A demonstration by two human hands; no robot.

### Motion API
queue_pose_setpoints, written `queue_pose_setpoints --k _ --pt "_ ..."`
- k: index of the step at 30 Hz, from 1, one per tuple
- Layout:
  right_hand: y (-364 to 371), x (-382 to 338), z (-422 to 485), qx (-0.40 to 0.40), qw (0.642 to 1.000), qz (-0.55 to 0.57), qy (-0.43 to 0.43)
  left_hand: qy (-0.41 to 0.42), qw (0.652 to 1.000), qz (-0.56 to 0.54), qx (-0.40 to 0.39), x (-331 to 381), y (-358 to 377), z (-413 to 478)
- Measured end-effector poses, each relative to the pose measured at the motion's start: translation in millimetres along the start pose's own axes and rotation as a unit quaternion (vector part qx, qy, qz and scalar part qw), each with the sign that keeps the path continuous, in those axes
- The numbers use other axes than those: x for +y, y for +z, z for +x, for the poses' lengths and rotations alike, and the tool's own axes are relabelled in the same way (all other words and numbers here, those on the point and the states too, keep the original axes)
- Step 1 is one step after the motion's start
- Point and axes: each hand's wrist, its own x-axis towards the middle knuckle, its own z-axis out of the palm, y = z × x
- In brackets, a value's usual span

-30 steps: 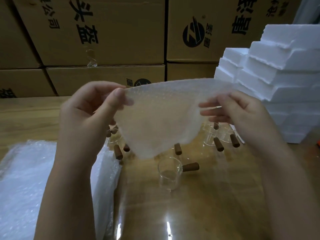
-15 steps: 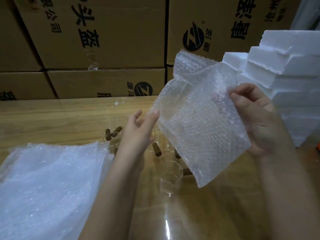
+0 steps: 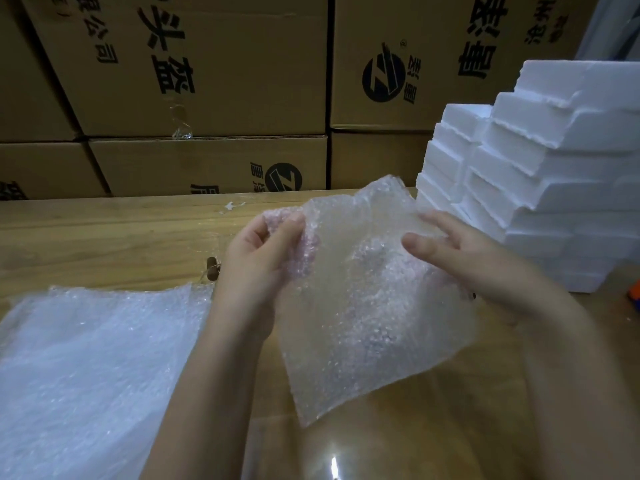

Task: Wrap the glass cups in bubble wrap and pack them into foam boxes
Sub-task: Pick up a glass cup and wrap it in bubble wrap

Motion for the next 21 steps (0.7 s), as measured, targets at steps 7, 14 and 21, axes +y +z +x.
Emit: queue_pose_setpoints --k 7,14,21 --pt "19.4 3.7 11.9 0.095 0.987 0.111 -0.062 0.034 0.993 0.113 0.009 11.0 -12.1 -4.0" --pt "23.5 8.6 17.7 0.154 0.974 0.146 -0.082 0.104 0.955 0.251 0.121 6.6 -27.0 5.5" --pt "23.9 1.5 11.6 0.188 0.965 0.165 -0.083 0.145 0.936 0.277 0.162 5.5 -23.5 5.0"
